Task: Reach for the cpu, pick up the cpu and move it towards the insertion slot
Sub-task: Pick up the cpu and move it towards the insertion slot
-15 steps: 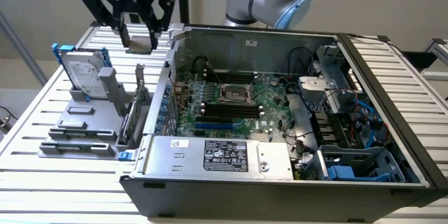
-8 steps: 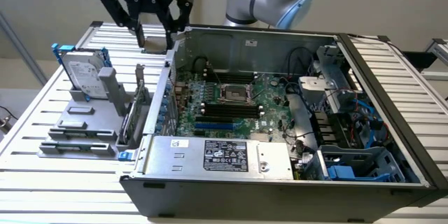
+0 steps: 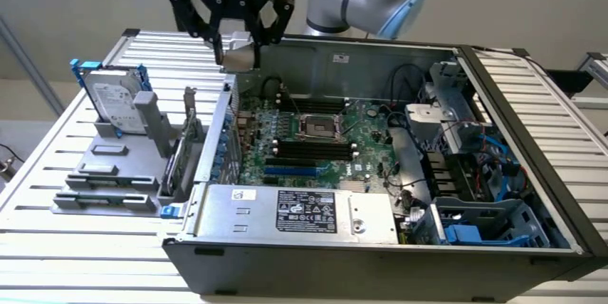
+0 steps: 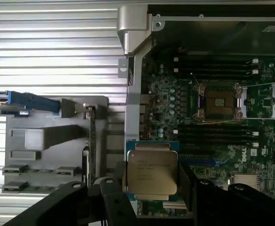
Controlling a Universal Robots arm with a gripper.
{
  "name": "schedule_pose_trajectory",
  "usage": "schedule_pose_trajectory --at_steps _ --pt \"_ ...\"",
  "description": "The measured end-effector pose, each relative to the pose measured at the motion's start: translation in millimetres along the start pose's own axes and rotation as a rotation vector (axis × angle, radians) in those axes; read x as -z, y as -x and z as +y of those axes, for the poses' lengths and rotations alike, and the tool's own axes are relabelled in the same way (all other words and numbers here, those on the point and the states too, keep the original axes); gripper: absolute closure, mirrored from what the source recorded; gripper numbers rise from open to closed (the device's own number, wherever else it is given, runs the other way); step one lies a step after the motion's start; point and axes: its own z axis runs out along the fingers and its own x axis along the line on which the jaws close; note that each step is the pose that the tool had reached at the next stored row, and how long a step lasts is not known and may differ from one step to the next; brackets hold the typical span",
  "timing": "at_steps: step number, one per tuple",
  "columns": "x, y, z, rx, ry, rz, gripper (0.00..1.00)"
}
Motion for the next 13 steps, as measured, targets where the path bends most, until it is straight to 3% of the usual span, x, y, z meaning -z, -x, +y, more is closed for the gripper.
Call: schedule_pose_trajectory --at_steps 7,13 --pt "-3.0 31.9 3.7 0.000 0.0000 0.0000 0.46" --pt "-12.0 59.3 12.8 0.000 -0.0013 0.0000 0.46"
